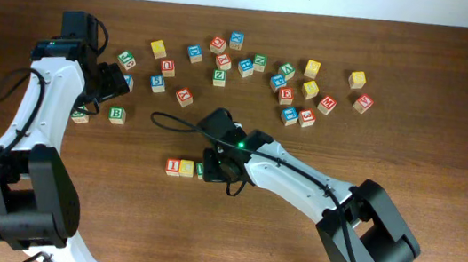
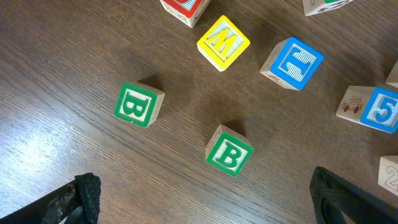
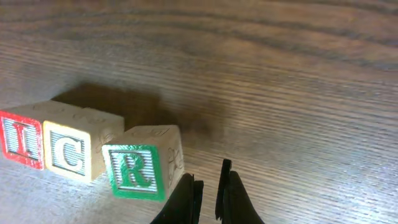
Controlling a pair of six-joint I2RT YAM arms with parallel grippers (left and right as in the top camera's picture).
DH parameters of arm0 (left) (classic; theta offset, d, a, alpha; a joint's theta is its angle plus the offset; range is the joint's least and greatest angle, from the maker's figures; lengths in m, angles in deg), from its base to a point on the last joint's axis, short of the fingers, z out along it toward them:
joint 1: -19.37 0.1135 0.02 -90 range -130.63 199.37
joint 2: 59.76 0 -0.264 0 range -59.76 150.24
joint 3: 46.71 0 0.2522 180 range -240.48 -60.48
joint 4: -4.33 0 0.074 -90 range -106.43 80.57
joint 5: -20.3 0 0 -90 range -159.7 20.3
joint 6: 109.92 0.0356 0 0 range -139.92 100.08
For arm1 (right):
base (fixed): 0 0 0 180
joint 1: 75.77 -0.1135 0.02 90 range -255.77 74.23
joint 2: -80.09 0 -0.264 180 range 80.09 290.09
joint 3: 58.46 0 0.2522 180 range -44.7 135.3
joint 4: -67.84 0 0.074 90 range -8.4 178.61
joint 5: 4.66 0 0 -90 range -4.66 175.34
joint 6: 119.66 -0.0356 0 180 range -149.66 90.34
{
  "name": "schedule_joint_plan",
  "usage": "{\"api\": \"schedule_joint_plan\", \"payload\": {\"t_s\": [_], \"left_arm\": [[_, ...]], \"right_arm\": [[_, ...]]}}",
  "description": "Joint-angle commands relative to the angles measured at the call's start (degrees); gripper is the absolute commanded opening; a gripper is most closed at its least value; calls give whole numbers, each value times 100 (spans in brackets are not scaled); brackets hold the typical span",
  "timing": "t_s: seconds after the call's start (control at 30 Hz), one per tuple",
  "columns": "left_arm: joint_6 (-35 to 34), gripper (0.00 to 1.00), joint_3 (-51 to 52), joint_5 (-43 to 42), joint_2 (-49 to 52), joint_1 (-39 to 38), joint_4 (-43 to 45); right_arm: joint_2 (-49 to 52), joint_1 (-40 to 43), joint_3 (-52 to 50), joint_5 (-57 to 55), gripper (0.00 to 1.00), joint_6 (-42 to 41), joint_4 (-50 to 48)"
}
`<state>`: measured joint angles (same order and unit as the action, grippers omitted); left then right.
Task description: Spell out ICRA
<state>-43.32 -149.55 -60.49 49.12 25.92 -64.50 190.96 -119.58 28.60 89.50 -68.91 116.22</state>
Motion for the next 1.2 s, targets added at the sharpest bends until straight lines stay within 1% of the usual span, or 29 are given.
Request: {"api": "schedule_joint_plan", "payload": {"t_s": [0.0,0.2,0.6,0.7,0.87,1.17], "left_arm": [[13,99,33,-17,13,11,-7],[13,99,33,-20,13,11,-7],[13,99,33,-20,13,11,-7],[13,99,33,-20,13,11,-7],[13,99,33,-20,13,11,-7],[13,99,33,-20,13,11,-7]], "right_arm": [[52,-7,74,87,5,-26,-15],[52,-7,74,621,6,-28,-20],[52,-7,74,675,5,-26,-251],[52,-7,74,492,5,-24,-251],[52,-4,74,-192,6,-22,-114],[129,-7,52,-249,5,-22,-111]]}}
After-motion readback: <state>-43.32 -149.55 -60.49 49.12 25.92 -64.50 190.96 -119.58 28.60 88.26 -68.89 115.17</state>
